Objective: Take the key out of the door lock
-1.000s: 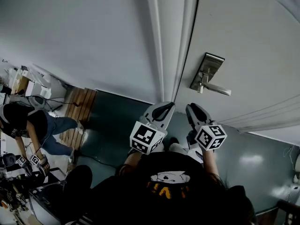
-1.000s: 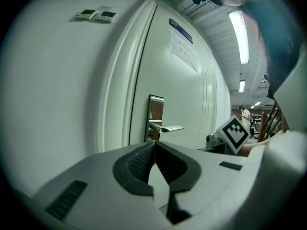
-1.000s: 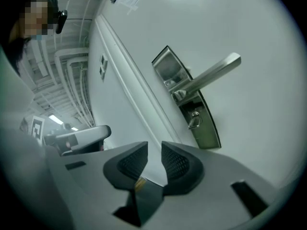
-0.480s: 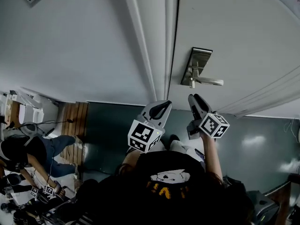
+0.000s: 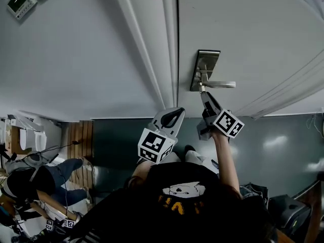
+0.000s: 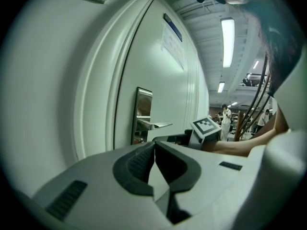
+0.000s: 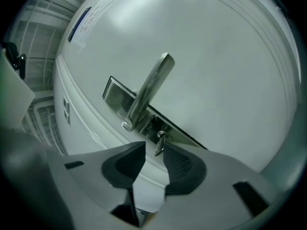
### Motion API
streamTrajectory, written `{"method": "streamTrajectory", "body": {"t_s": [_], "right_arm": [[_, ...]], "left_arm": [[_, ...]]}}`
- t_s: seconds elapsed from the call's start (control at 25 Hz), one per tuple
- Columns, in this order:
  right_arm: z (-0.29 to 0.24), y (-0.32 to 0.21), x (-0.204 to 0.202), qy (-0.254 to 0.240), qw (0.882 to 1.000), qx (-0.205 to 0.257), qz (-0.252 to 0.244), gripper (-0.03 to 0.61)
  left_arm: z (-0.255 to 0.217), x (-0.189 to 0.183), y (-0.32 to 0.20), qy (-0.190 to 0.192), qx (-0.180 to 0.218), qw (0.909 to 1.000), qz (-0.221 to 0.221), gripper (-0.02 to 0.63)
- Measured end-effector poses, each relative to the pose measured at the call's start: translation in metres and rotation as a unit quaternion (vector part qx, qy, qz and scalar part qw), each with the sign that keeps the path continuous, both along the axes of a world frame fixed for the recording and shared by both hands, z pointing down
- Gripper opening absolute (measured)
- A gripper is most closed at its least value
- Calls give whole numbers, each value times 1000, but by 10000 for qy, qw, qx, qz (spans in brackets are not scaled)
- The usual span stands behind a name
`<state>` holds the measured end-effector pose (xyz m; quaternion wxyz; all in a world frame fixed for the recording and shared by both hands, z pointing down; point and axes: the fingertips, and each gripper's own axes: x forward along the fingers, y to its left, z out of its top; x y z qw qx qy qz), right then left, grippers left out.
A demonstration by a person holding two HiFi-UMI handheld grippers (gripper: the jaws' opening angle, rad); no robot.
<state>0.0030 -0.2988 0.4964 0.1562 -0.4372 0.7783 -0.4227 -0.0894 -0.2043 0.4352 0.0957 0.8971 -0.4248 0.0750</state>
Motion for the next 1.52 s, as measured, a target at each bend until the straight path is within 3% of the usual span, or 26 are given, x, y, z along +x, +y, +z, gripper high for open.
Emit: {"method": "streamTrajectory", "body": {"t_s": [0.08,0.56,0.8,1.28,1.52], "right_arm": [[1,2,4,-101,9999,-40,99,132],[18,-31,-7,-702,9962,-472,217,143],[17,-36,-10,-960,9943,-394,232,76],[22,-36,-7,-2247,9679,-839,745,23],[28,-37,-2,-2444,9606,-962,906,21]], "left_arm": [[-1,1,-2,9,14,10000,38,9],[-1,6,-11,5,26,9999,166,9],[1,4,-13,-45,4,9999,164,9],[5,-1,-2,-74,-51,9997,208,9],[9,-10,2,-111,-35,9999,120,9]]}}
